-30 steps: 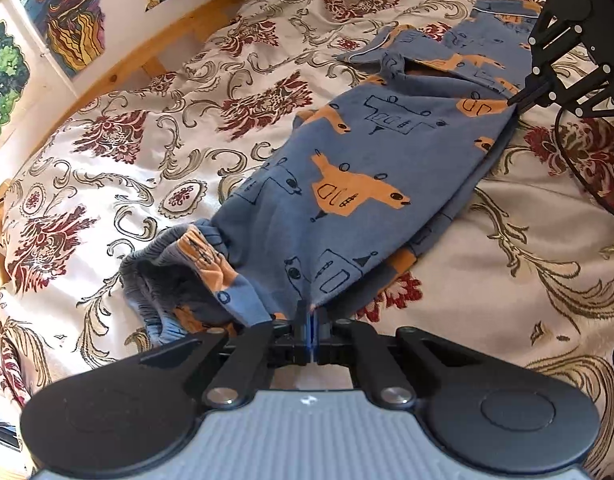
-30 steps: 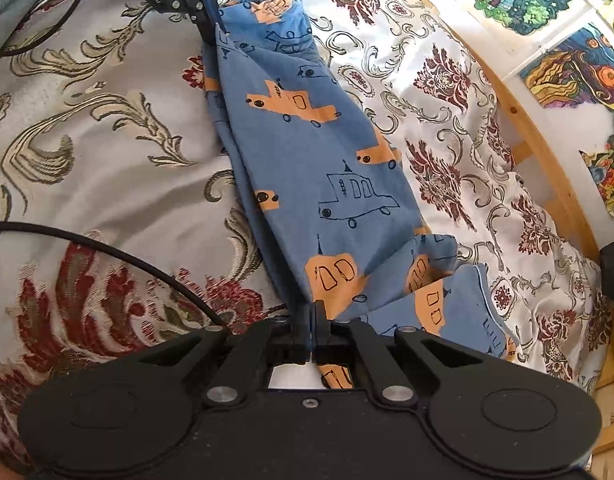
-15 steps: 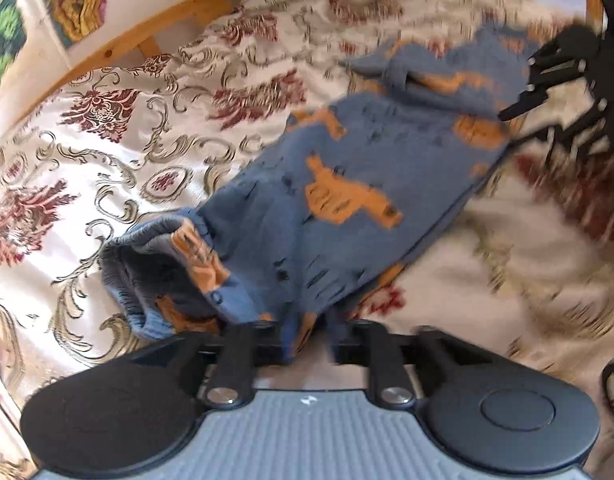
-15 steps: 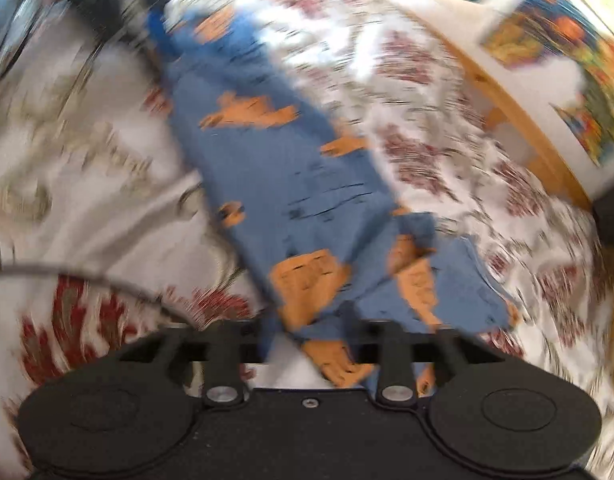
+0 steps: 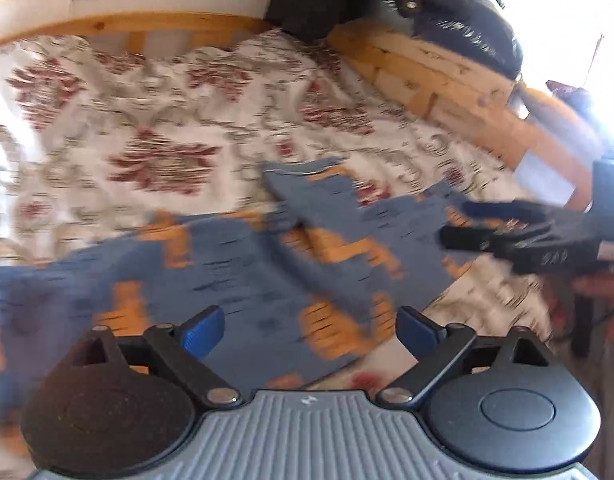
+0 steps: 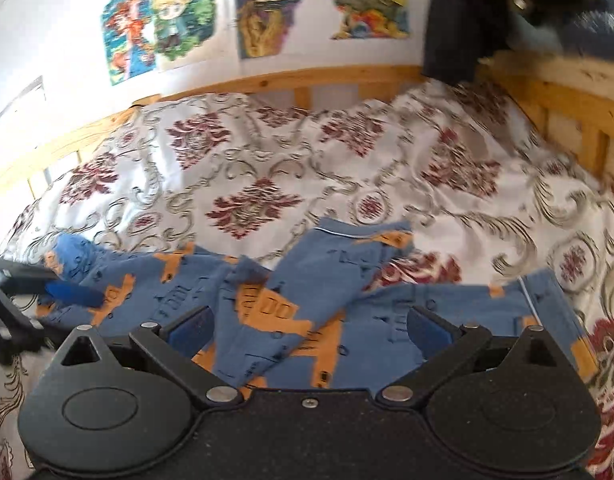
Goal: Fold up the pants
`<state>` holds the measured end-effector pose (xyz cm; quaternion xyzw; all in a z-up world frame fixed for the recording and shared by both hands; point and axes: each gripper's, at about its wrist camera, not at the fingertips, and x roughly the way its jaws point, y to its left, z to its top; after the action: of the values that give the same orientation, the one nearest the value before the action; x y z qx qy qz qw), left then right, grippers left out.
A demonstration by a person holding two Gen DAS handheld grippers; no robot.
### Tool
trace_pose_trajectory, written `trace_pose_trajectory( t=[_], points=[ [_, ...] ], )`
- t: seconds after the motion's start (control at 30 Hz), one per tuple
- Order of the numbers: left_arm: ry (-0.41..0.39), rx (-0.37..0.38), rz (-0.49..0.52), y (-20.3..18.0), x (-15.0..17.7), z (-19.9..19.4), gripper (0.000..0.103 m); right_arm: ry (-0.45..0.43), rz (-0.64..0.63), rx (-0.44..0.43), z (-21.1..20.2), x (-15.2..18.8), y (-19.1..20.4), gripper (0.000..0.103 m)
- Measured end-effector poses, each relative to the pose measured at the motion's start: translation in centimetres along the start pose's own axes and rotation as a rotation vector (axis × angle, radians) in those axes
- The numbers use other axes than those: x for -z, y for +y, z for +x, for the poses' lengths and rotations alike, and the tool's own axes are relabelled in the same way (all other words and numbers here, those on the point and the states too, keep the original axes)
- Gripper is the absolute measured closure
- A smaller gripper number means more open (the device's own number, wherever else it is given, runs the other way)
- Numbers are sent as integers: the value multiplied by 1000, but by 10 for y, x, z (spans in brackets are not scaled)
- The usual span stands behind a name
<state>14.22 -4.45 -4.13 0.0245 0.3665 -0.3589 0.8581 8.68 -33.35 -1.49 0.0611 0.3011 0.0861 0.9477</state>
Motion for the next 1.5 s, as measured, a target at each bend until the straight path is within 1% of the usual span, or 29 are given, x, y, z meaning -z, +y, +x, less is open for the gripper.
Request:
trace_pose_trajectory(
  t=[0.1, 0.2, 0.23, 0.27, 0.37, 0.43, 0.47, 0.5, 0.53, 0.57, 0.6, 0.67, 0.7, 0.73, 0.77, 0.87, 0.97, 1.0, 1.07, 1.13, 1.2, 1.27, 1.33, 1.4, 1.43, 1.5],
  points=[
    [-32, 66, 10, -20, -4, 33, 19, -19, 28, 31, -8, -2, -18, 1],
    [-37, 126, -31, -23, -5, 65, 28, -24, 84, 28, -10, -4, -36, 1],
    [-34, 140, -50, -22, -5, 74, 30, -24, 99, 24, -9, -4, -41, 1],
    [-35, 147, -68, -19, -5, 82, 32, -23, 110, 22, -8, -5, -44, 1],
    [-40, 143, -115, -10, -3, 95, 32, -4, 129, -2, 2, -8, -46, 1],
    [-37, 136, -157, 0, -2, 100, 32, 12, 140, -47, 13, -16, -46, 1],
    [-35, 136, -179, 5, -2, 101, 34, 25, 137, -66, 19, -20, -46, 2],
    [-27, 134, -198, 8, -2, 103, 42, 43, 121, -84, 27, -27, -45, 3],
    [-15, 131, -214, 11, -2, 106, 50, 65, 89, -99, 37, -36, -43, 8],
    [3, 130, -227, 12, -2, 110, 71, 83, 64, -106, 45, -44, -41, 14],
    [22, 133, -233, 13, -3, 114, 86, 112, 37, -113, 57, -54, -38, 17],
    [24, 148, -231, 14, -3, 116, 90, 183, -2, -139, 82, -75, -31, 34],
    [20, 157, -227, 13, -3, 116, 96, 214, -15, -149, 95, -85, -27, 38],
    [20, 158, -223, 13, -3, 115, 99, 253, -22, -151, 111, -95, -22, 45],
    [20, 152, -225, 13, -3, 115, 100, 289, -27, -147, 126, -104, -18, 47],
    [40, 130, -241, 14, -3, 118, 101, 365, -53, -105, 168, -124, -1, 47],
    [59, 119, -268, 18, -1, 121, 101, 451, -18, -57, 207, -133, 9, 48],
    [62, 122, -279, 20, 0, 122, 101, 480, 0, -27, 220, -135, 12, 48],
    [64, 129, -296, 22, 0, 123, 101, 505, 16, 28, 236, -139, 16, 47],
    [65, 132, -297, 23, 1, 123, 101, 554, 3, 72, 252, -141, 22, 46],
    [66, 136, -304, 25, 2, 124, 101, 589, 12, 95, 264, -142, 24, 46],
    [69, 139, -312, 26, 2, 125, 101, 630, 15, 135, 277, -139, 26, 49],
    [70, 140, -314, 27, 2, 125, 101, 641, -21, 165, 285, -137, 30, 51],
    [71, 134, -306, 26, 2, 125, 101, 625, -22, 186, 285, -137, 30, 70],
    [71, 131, -300, 25, 2, 124, 101, 612, -12, 178, 283, -137, 29, 84],
    [70, 125, -288, 23, 1, 124, 102, 575, 16, 168, 274, -140, 25, 95]
  ],
)
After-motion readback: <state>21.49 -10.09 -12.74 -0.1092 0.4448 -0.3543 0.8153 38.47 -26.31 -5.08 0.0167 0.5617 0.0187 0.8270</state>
